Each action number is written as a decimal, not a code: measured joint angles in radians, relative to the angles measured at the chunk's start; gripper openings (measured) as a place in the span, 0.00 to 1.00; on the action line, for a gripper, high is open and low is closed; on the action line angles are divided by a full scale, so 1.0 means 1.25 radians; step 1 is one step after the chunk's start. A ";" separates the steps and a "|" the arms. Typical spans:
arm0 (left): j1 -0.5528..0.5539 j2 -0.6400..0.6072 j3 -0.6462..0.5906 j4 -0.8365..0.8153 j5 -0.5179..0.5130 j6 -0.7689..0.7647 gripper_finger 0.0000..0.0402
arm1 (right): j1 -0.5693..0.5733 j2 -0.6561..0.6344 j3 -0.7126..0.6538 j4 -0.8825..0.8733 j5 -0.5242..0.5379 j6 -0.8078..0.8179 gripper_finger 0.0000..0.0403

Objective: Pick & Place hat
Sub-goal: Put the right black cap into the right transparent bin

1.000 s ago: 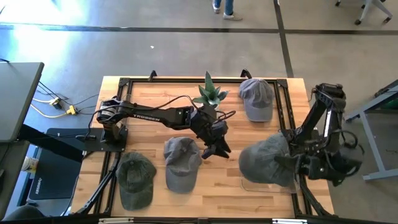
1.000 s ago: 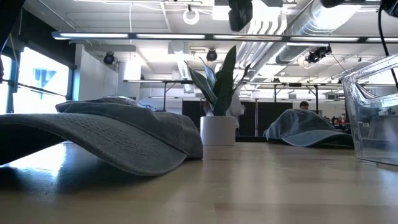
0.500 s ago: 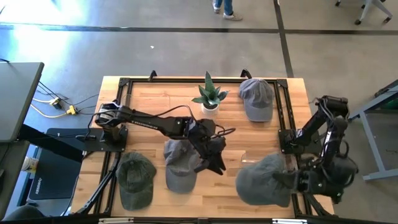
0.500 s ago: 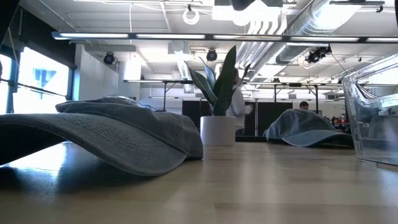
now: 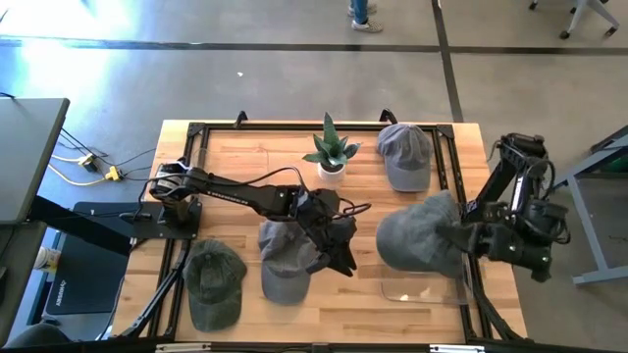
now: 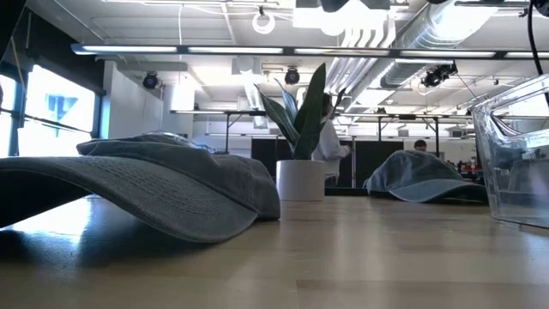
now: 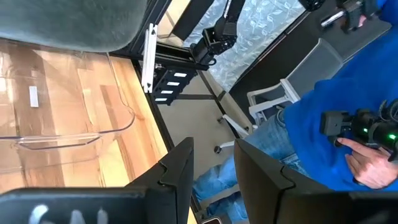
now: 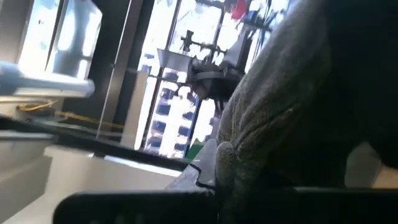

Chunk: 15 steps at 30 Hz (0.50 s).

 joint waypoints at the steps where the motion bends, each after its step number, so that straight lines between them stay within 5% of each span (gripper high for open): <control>1: 0.000 0.000 0.000 0.000 -0.002 -0.003 0.27 | -0.013 0.001 0.015 -0.026 0.001 0.003 0.01; 9: 0.000 0.000 0.000 0.001 -0.006 -0.005 0.27 | -0.021 0.014 0.132 -0.242 -0.002 0.019 0.01; 15: 0.000 0.000 0.000 0.001 -0.006 -0.005 0.27 | -0.025 0.055 0.163 -0.342 -0.041 0.165 0.01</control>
